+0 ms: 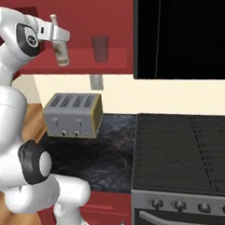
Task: There is a bowl on the dining counter. Grab a lemon wedge from the fridge and place it in the bowl. Then get the liquor bottle and glass cup from the cabinet and place them next to the bowl.
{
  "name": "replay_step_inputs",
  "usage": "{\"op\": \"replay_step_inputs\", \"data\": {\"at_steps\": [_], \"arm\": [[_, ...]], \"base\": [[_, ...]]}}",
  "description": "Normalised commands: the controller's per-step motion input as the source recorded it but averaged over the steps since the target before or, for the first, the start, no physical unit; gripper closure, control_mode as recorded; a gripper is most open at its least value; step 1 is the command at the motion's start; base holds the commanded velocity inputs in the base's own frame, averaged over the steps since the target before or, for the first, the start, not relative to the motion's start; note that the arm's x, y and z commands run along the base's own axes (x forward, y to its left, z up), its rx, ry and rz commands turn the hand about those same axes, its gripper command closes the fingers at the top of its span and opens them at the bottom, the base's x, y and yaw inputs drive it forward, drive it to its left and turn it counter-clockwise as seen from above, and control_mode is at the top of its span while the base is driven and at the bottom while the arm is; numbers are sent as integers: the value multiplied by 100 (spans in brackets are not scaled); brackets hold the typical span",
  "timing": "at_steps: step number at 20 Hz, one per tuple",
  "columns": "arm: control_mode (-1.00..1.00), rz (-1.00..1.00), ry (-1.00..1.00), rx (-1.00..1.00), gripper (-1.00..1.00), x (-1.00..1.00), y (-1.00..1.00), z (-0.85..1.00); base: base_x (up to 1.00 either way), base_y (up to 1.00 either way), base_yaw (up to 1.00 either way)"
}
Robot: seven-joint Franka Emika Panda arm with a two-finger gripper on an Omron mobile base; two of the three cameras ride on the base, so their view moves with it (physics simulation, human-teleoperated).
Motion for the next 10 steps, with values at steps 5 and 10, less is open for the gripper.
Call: {"op": "replay_step_inputs", "data": {"at_steps": [5, 10], "arm": [[-100, 1, -10, 4, 100, -100, -5, 14], [-100, 8, -1, 6, 100, -100, -23, 21]], "base": [[0, 0, 0], [0, 0, 0]]}}
